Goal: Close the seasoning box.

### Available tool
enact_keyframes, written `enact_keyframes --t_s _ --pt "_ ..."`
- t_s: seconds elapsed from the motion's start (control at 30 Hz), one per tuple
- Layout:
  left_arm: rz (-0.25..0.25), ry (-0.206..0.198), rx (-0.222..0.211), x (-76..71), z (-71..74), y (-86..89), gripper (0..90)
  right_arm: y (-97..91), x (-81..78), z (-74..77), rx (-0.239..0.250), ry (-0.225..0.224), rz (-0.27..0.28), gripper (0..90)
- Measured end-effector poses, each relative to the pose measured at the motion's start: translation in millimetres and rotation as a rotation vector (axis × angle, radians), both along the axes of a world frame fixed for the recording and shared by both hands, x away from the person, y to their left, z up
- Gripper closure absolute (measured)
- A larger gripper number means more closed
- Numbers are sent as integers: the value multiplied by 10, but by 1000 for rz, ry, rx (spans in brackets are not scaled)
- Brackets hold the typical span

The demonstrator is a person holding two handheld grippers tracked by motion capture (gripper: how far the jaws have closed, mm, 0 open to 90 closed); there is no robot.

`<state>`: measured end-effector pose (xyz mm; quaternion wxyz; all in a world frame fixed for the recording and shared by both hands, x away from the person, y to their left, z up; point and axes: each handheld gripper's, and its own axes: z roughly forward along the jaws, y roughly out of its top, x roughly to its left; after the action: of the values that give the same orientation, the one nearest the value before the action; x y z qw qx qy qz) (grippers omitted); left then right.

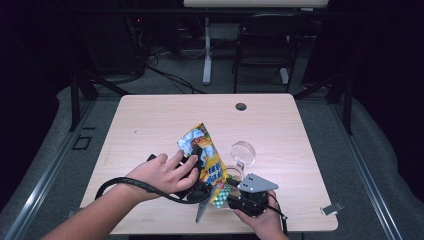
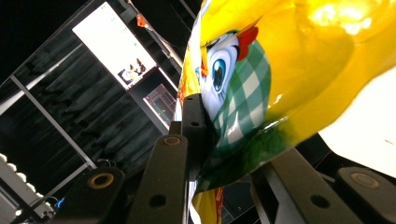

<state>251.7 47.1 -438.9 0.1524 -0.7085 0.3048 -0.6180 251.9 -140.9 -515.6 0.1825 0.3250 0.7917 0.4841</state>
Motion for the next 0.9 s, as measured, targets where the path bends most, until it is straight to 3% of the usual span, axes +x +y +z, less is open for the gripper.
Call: enact_keyframes --t_s 0.9 --pt "-5 0 2 -5 14 -15 804 0 1 0 -3 -1 1 582"
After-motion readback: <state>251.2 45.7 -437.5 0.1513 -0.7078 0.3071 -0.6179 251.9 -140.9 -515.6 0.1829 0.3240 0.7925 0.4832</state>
